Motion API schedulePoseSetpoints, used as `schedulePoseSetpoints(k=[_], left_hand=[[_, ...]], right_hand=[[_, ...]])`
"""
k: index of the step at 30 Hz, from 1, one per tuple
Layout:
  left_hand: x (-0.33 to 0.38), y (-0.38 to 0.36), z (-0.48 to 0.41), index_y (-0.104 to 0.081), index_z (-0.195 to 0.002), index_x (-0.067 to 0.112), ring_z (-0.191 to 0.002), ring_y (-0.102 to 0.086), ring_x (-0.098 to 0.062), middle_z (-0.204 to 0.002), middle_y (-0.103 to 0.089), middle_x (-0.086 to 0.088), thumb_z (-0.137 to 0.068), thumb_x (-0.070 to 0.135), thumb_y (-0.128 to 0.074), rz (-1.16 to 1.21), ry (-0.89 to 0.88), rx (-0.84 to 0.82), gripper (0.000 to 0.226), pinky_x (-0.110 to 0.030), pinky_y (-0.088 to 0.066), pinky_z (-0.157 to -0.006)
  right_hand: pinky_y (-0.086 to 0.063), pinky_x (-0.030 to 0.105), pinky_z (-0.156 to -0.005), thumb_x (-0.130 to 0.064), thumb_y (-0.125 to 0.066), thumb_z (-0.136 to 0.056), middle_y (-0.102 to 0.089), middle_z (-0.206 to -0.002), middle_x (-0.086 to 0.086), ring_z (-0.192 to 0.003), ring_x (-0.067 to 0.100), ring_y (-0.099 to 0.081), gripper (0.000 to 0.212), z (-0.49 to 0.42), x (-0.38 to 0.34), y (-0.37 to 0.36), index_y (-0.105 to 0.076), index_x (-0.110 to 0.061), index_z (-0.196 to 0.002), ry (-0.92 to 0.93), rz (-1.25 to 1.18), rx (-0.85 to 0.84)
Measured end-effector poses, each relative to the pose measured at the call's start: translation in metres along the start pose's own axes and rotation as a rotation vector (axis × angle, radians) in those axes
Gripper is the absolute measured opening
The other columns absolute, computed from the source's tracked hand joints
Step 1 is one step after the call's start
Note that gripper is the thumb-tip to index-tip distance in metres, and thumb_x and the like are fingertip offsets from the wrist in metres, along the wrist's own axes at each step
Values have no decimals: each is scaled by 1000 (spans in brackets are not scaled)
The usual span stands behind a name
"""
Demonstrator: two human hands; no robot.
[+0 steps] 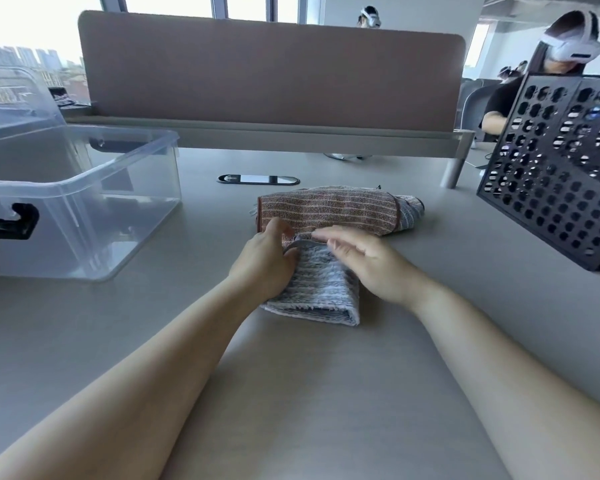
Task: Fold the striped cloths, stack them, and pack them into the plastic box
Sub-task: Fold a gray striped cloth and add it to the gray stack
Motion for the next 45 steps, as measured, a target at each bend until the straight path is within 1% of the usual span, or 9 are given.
schedulePoseSetpoints(k=[4, 10, 13, 19, 27, 32, 36, 40, 45], left_hand=[[-2, -1, 0, -45, -114, 32, -99, -55, -27, -109, -59, -3, -94, 36, -48, -140, -29, 1, 21, -33, -42, -70], [13, 15, 7, -45, -130, 42, -128, -38, -23, -141, -36, 4, -96, 41, -44, -305, -183, 56, 34, -37, -40, -95], [27, -6, 18, -37, -142, 38, -144, -17, -18, -156, -24, 11, -97, 46, -25, -352, -469, -126, 47, -39, -17, -117], [-6, -42, 27, 8, -147, 46, -145, 14, -8, -157, 11, 21, -98, 53, -12, -387, -268, -538, 54, -43, 8, -119], [-58, 7, 24, -12, -145, 51, -147, -4, -11, -157, -10, 22, -98, 52, -17, -311, -191, -452, 47, -43, -1, -119], [-87, 71, 16, -54, -132, 31, -132, -44, -20, -144, -48, 5, -98, 33, -43, -323, -198, -57, 36, -36, -35, -108], [-90, 98, 15, -68, -110, 27, -119, -52, -20, -127, -62, 9, -96, 28, -48, -436, -86, 169, 25, -31, -44, -91], [-97, 69, 10, -54, -118, 25, -128, -45, -23, -138, -53, 0, -100, 36, -28, -474, -26, -52, 34, -33, -40, -95], [-108, 49, 14, -7, -151, 31, -148, 2, -13, -161, 0, 8, -99, 49, -13, -509, 93, -263, 55, -43, 1, -119]], right_hand=[[6, 28, -117, -45, -32, -100, 0, -158, -18, -145, 4, 11, 57, 11, 28, -39, -11, -33, -151, -107, 551, -397], [14, 32, -117, -66, -23, -90, 23, -153, -22, -140, 1, 26, 72, 14, 20, -34, 9, -38, -149, -46, 644, -365], [11, 33, -118, -66, -28, -89, 19, -156, -15, -138, 0, 25, 79, 20, 25, -41, 9, -31, -150, -104, 699, -442], [9, 28, -118, -60, -34, -92, 19, -158, -7, -141, 2, 23, 80, 21, 20, -41, 6, -24, -151, -152, 658, -444], [6, 33, -119, -64, -31, -91, 13, -160, -4, -144, 7, 18, 80, -7, -12, -92, 2, -23, -152, -63, 640, -448], [5, 33, -118, -68, -31, -89, 7, -161, -8, -146, 9, 13, 81, -55, -39, -137, -2, -27, -152, 56, 597, -359], [-21, 38, -113, -68, -42, -85, -32, -151, 1, -140, 21, -24, 67, -82, -57, -125, -44, -26, -138, 105, 614, -27], [-40, 33, -96, -50, -49, -91, -58, -120, 1, -116, 22, -48, 39, -81, -54, -116, -62, -21, -115, 136, 506, 61], [-22, 26, -114, -30, -36, -101, -38, -151, 4, -140, 17, -32, 43, -79, -43, -123, -46, -15, -139, 82, 448, -78]])
Point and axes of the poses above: each hand's wrist, its own z-axis away from the middle knuckle, its own y-axis out of the back of the hand, x = y × z, the point moved 9 cm from there along -z, towards the middle knuckle
